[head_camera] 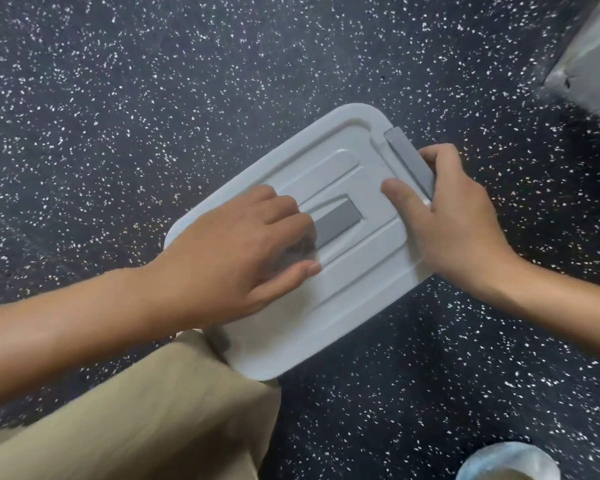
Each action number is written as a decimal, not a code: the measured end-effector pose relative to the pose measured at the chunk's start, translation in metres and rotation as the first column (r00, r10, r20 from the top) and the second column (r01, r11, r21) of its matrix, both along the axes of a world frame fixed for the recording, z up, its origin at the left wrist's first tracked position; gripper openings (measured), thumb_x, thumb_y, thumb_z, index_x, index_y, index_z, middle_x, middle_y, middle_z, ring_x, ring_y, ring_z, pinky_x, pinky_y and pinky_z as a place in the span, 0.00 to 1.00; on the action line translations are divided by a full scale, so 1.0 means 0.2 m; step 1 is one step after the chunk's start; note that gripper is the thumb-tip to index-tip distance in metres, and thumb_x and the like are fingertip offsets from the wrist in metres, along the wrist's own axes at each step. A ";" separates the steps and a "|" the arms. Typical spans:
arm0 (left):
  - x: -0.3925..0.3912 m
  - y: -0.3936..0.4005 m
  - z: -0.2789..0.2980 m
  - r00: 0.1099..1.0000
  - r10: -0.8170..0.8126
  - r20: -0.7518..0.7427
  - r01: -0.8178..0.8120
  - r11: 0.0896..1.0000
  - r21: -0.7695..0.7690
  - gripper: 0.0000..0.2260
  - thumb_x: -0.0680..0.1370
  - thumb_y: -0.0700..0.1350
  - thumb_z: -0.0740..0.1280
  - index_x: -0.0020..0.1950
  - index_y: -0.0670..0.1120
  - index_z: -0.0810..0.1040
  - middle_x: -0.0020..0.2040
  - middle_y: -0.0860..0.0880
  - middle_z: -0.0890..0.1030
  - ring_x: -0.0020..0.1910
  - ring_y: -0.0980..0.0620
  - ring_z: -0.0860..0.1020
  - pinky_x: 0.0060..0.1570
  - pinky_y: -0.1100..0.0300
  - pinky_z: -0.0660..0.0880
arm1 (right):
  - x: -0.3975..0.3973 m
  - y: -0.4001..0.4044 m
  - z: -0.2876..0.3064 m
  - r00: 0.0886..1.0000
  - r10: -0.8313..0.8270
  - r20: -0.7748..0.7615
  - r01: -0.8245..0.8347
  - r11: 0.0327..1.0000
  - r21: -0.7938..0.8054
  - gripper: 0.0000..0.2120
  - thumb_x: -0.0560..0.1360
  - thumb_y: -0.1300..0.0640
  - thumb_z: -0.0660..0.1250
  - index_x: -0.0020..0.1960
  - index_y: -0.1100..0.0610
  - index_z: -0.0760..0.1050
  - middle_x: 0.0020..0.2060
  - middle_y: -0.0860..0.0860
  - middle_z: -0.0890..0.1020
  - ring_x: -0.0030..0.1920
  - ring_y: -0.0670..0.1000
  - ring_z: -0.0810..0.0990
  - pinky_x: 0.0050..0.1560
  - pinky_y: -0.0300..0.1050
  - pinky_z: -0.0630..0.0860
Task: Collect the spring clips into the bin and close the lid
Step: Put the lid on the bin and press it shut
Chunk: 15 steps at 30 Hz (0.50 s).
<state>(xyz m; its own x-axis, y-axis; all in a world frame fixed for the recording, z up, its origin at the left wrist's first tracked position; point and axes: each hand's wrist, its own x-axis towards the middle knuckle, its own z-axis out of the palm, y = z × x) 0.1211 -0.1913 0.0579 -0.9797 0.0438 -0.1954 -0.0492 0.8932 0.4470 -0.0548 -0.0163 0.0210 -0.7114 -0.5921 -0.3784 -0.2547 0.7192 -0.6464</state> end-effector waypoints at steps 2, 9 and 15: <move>-0.04 0.04 -0.03 0.999 0.039 -0.014 -0.039 0.999 0.011 0.12 0.81 0.55 0.62 0.51 0.47 0.77 0.46 0.50 0.75 0.45 0.49 0.71 0.45 0.52 0.71 | 0.01 0.01 -0.03 0.998 0.041 -0.055 -0.040 0.999 0.020 0.20 0.80 0.39 0.59 0.65 0.50 0.64 0.52 0.47 0.80 0.48 0.54 0.80 0.46 0.54 0.76; -0.11 0.16 -0.21 0.969 0.133 -0.209 -0.170 0.970 -0.171 0.14 0.80 0.49 0.64 0.39 0.41 0.76 0.38 0.44 0.74 0.36 0.43 0.69 0.33 0.50 0.66 | -0.01 0.03 -0.10 0.992 0.068 -0.106 -0.073 0.996 -0.045 0.21 0.81 0.40 0.57 0.66 0.52 0.65 0.52 0.48 0.79 0.46 0.53 0.78 0.41 0.50 0.71; -0.11 0.16 -0.26 0.953 0.105 -0.283 -0.164 0.968 -0.191 0.14 0.78 0.47 0.66 0.36 0.39 0.76 0.35 0.42 0.73 0.32 0.42 0.68 0.31 0.48 0.65 | -0.02 0.04 -0.12 0.993 0.076 -0.091 -0.086 0.991 -0.103 0.20 0.81 0.41 0.58 0.66 0.52 0.65 0.50 0.47 0.79 0.46 0.52 0.78 0.41 0.48 0.71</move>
